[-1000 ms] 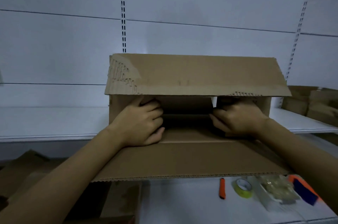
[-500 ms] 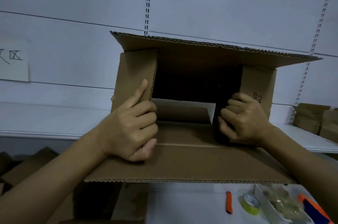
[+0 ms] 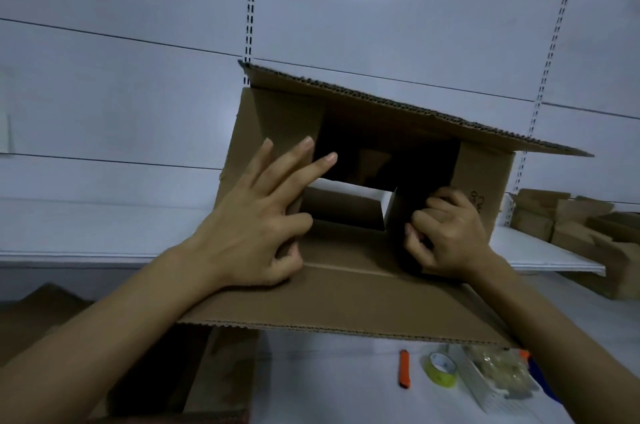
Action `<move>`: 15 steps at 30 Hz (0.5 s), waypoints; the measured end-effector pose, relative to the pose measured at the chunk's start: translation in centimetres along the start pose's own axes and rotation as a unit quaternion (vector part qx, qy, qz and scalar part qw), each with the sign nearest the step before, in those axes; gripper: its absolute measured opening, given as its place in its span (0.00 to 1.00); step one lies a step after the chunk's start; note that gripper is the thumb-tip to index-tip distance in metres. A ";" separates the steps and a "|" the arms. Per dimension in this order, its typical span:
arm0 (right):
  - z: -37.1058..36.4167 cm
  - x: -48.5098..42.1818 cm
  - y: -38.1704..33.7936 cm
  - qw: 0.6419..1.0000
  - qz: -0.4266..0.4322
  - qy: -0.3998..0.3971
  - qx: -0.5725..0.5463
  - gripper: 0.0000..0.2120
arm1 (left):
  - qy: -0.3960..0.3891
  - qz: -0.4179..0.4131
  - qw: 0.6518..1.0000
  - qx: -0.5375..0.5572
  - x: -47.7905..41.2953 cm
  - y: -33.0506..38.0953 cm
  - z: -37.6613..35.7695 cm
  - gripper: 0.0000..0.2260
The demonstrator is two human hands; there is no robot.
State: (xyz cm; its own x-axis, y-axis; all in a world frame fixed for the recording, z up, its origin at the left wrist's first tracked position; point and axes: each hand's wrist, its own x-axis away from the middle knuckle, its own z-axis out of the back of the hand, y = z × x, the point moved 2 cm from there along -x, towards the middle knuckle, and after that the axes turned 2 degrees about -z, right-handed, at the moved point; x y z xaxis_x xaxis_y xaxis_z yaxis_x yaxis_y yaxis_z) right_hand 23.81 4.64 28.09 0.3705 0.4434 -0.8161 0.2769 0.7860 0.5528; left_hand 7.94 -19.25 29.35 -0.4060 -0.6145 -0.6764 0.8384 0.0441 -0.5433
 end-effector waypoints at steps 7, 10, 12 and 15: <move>0.1 -0.8 -1.4 0.998 -0.011 0.051 -0.043 0.16 | 0.081 0.207 0.971 0.090 3.4 1.7 -0.3 0.33; 0.9 -2.8 -2.3 0.987 -0.040 0.123 -0.092 0.17 | 0.070 0.417 0.900 0.105 5.8 -0.2 -0.4 0.40; 0.9 -4.3 -2.6 0.981 -0.074 0.152 -0.094 0.18 | 0.040 0.456 0.883 0.106 7.1 -1.3 -0.6 0.37; 0.5 -4.6 -2.3 0.973 -0.143 0.170 -0.067 0.18 | 0.020 0.419 0.898 0.135 8.4 -2.4 0.0 0.35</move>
State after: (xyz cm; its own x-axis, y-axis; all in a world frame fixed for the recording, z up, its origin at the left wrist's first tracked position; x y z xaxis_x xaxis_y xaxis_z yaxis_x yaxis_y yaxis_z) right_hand 21.89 0.60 30.67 -0.0260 0.2970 -0.9545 0.1989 0.9373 0.2863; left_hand 2.53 -24.55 24.93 0.4005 -0.4253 -0.8116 0.9108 0.2820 0.3016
